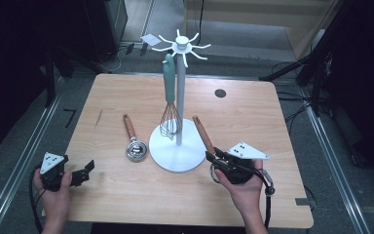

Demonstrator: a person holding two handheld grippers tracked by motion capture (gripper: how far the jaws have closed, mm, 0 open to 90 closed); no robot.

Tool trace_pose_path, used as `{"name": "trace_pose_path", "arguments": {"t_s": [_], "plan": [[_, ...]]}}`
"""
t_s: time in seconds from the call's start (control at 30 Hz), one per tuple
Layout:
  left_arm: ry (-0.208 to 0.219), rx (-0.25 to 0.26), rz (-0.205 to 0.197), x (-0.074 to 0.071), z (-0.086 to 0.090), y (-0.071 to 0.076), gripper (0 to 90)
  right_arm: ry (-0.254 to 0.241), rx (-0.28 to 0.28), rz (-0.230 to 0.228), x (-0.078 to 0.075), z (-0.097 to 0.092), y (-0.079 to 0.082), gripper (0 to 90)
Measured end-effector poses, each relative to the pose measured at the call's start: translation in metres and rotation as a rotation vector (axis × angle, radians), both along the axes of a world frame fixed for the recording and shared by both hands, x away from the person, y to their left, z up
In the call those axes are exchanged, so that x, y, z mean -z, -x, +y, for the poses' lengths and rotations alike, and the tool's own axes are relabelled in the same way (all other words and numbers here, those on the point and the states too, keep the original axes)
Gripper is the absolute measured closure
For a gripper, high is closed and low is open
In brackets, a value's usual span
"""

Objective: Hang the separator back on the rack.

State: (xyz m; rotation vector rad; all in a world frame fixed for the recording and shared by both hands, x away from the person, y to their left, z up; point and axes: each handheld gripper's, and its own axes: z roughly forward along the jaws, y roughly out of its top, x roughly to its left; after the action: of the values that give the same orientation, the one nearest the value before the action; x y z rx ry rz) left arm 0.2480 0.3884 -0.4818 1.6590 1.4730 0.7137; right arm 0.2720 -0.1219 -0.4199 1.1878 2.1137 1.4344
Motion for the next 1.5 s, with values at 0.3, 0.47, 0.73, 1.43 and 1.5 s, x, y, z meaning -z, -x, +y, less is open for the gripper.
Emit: {"name": "trace_pose_path", "arguments": {"t_s": [0.3, 0.47, 0.73, 1.43, 1.5], "plan": [[0.013, -0.006, -0.004, 0.000, 0.001, 0.001, 0.0, -0.036, 0.048, -0.073, -0.014, 0.000, 0.004, 71.3], [0.012, -0.005, -0.004, 0.000, 0.001, 0.001, 0.0, -0.057, 0.060, -0.124, -0.024, -0.001, 0.003, 71.3], [0.004, -0.003, -0.004, 0.000, 0.000, 0.002, 0.0, -0.095, 0.064, -0.194, -0.043, 0.005, 0.000, 71.3], [0.007, -0.004, 0.002, 0.000, 0.000, 0.001, 0.0, -0.155, 0.060, -0.331, -0.090, 0.016, 0.002, 71.3], [0.006, -0.005, 0.002, 0.000, 0.000, 0.001, 0.0, -0.159, 0.064, -0.342, -0.093, 0.016, 0.003, 71.3]]}}
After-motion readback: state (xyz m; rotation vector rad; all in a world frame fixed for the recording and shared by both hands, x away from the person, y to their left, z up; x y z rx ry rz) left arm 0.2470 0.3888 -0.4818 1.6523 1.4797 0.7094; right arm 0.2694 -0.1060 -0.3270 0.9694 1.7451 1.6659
